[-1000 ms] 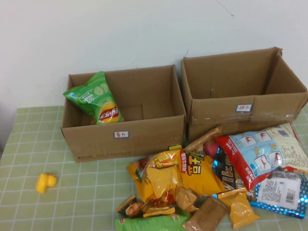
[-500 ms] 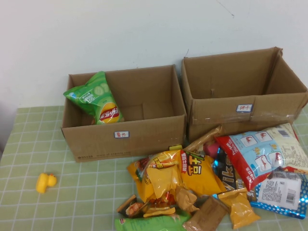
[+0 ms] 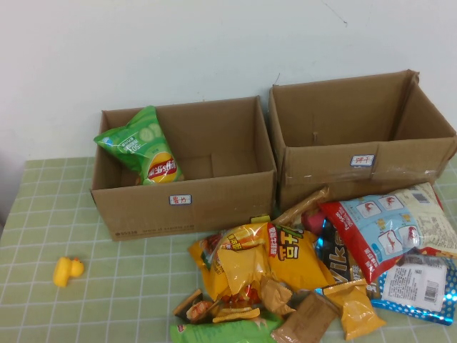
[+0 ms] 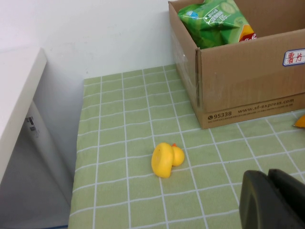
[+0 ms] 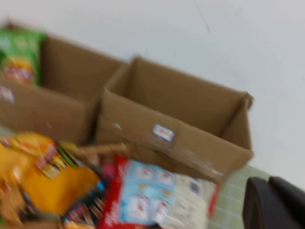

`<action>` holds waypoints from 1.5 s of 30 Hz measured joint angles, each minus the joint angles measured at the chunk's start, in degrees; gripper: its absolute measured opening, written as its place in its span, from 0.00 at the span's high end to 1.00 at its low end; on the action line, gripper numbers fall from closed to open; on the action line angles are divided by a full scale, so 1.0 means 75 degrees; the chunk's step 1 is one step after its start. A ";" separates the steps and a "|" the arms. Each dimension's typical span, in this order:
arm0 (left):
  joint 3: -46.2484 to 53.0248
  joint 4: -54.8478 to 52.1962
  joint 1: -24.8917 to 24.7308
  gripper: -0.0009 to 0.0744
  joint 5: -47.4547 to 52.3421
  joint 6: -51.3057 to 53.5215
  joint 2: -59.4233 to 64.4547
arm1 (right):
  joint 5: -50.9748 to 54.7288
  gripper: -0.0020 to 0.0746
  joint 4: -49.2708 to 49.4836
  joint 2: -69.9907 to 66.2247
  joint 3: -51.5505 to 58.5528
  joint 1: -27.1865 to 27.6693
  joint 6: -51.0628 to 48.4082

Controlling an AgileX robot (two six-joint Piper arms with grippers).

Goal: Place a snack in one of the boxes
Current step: Pick up the potato chip

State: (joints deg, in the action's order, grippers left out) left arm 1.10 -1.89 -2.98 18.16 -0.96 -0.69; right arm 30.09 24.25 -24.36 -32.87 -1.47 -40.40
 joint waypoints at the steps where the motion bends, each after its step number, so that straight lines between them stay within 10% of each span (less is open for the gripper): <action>1: 0.0000 0.0000 0.0000 0.99 0.0000 0.0000 0.0000 | 0.0113 0.98 -0.0192 -0.0289 -0.0297 0.0000 -0.0047; 22: 0.0000 0.0000 0.0000 0.99 0.0000 0.0000 0.0000 | 0.1608 0.96 -0.3405 -0.6886 -0.2614 -0.2234 -0.1344; 25: 0.0000 0.0000 0.0000 0.99 0.0000 0.0000 0.0000 | 0.0965 0.83 -0.3352 -0.7650 -0.2627 -0.2301 -0.1302; 32: 0.0000 0.0000 0.0000 0.99 0.0000 0.0000 0.0000 | -0.0548 0.17 -0.3346 -0.9190 -0.2627 -0.2301 0.0270; 45: 0.0000 0.0000 0.0000 0.99 0.0013 0.0000 0.0000 | -0.1955 0.07 -0.3346 -1.0785 -0.2905 -0.2339 0.0808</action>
State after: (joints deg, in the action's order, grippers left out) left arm 1.10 -1.89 -2.98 18.26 -0.96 -0.69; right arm 15.42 -0.85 -105.25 -54.65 -19.01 -34.34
